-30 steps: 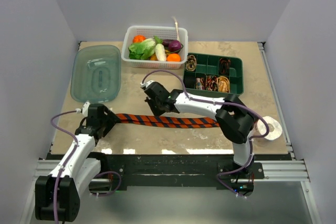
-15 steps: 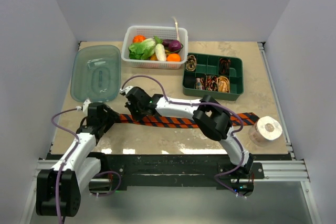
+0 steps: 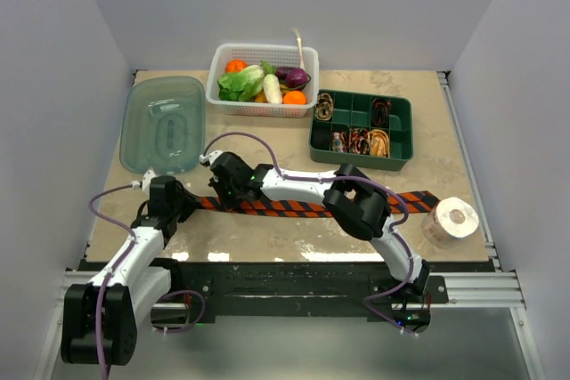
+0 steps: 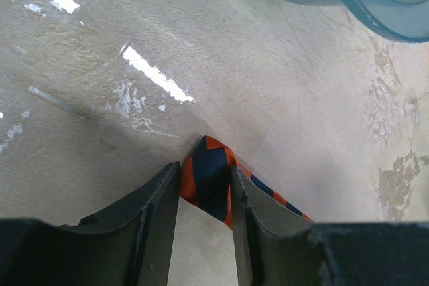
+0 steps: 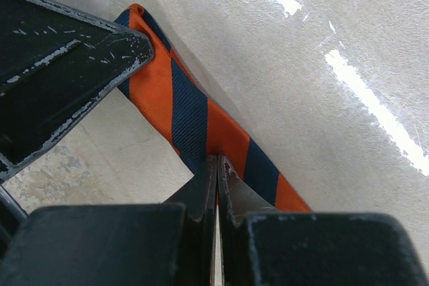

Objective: Roll the ties
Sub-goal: Flatten out the tie at the center of the board, then roll the tie at the center of the board.

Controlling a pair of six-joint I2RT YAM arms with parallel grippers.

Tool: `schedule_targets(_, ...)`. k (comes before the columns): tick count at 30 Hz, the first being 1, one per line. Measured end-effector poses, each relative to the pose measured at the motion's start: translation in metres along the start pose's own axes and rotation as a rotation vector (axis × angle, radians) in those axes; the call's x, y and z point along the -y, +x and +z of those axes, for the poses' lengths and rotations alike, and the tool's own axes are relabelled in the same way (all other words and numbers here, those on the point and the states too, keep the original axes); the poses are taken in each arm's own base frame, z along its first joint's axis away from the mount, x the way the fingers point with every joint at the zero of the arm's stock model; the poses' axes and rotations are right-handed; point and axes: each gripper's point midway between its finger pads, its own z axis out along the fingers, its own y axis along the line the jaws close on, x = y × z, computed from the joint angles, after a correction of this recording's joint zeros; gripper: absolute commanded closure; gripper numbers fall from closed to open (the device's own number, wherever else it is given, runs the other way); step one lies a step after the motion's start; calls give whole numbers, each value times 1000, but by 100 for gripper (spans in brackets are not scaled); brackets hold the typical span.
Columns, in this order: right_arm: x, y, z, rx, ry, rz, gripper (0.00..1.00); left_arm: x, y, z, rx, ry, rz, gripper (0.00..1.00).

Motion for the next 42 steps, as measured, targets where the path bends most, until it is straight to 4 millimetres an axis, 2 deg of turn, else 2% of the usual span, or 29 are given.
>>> schedule_targets(16, 3, 0, -2, -8, 35, 5, 100, -7, 3, -4, -7, -16, 27, 80)
schedule_targets(18, 3, 0, -2, -8, 35, 5, 100, -8, 4, -5, -11, -22, 31, 78)
schedule_targets(22, 2, -1, -3, -7, 34, 5, 100, -10, 2, -8, -9, -33, 51, 62)
schedule_targets(24, 2, -2, -3, -8, 35, 5, 100, -10, -1, -11, -4, -40, 62, 57)
schedule_targets(27, 3, -2, -4, -15, 39, 6, 100, -6, -7, -17, 8, -43, 81, 40)
schedule_targets(29, 3, -2, -5, -17, 46, 9, 100, -2, -14, -21, 21, -43, 92, 34)
schedule_targets(33, 12, -2, -5, -22, 68, 25, 100, 3, -22, -24, 41, -36, 100, 37)
schedule_targets(36, 19, -1, -4, -24, 78, 43, 100, 1, -20, -23, 33, -45, 101, 44)
schedule_targets(42, 33, -5, -3, -15, 91, 75, 100, -3, -13, -16, 22, -44, 95, 49)
